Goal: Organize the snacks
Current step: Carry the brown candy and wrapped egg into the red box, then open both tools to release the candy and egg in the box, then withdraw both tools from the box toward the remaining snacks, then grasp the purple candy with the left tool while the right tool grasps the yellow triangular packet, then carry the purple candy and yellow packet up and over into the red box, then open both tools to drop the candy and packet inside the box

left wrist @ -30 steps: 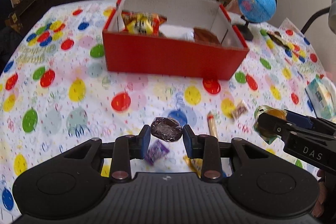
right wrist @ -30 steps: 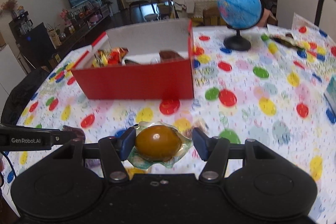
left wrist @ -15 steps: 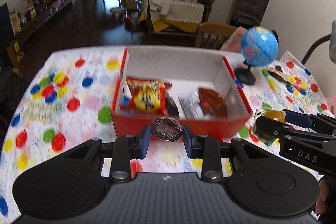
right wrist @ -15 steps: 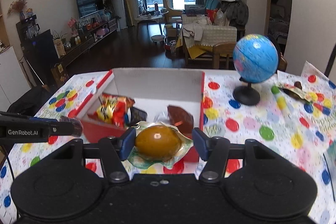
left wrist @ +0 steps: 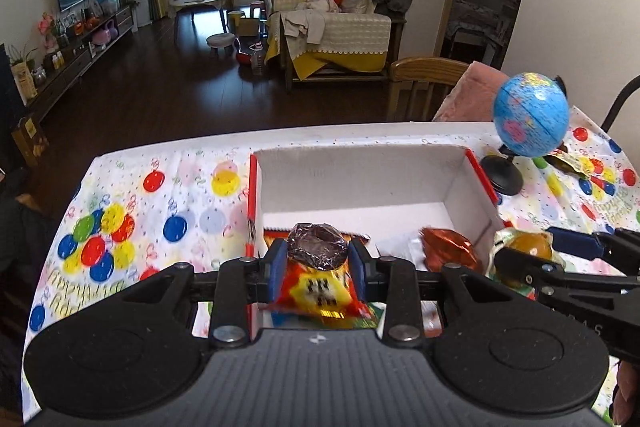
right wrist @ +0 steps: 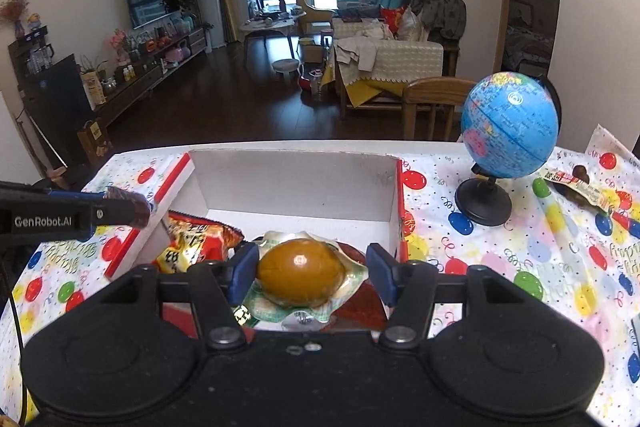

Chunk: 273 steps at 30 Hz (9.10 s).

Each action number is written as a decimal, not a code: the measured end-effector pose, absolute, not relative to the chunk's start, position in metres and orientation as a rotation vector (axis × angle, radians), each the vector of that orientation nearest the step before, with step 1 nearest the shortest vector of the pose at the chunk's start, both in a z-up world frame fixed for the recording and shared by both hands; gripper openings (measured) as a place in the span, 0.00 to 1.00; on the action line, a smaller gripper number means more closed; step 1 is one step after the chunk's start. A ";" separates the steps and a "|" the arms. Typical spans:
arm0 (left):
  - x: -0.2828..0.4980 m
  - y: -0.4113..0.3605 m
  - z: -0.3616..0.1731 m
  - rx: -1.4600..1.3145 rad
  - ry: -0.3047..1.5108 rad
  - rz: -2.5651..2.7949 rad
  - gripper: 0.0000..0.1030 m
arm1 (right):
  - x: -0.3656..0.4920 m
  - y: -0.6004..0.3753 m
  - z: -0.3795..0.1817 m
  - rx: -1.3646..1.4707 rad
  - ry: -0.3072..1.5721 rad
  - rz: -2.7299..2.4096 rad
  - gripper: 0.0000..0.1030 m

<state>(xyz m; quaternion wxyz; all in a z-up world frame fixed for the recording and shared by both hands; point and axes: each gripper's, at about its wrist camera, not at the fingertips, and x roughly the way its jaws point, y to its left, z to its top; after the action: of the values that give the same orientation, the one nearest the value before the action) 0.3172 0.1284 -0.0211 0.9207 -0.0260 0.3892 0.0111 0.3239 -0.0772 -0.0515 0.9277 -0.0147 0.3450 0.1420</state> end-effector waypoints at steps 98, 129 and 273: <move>0.159 0.076 -0.033 -0.114 0.810 -0.008 0.97 | 0.161 -0.139 -0.062 0.064 0.689 0.375 1.00; 0.163 0.080 -0.161 0.024 1.117 -0.052 0.97 | 0.143 -0.094 -0.157 -0.014 0.942 0.386 0.84; 0.394 0.137 -0.093 -0.012 1.001 -0.068 0.28 | 0.350 -0.055 -0.103 -0.020 0.866 0.248 0.50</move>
<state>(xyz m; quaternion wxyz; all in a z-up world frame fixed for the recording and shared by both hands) 0.3945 0.1368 -0.0933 0.8768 -0.0060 0.4797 -0.0325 0.3504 -0.0553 -0.1033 0.9002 -0.0098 0.4186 0.1198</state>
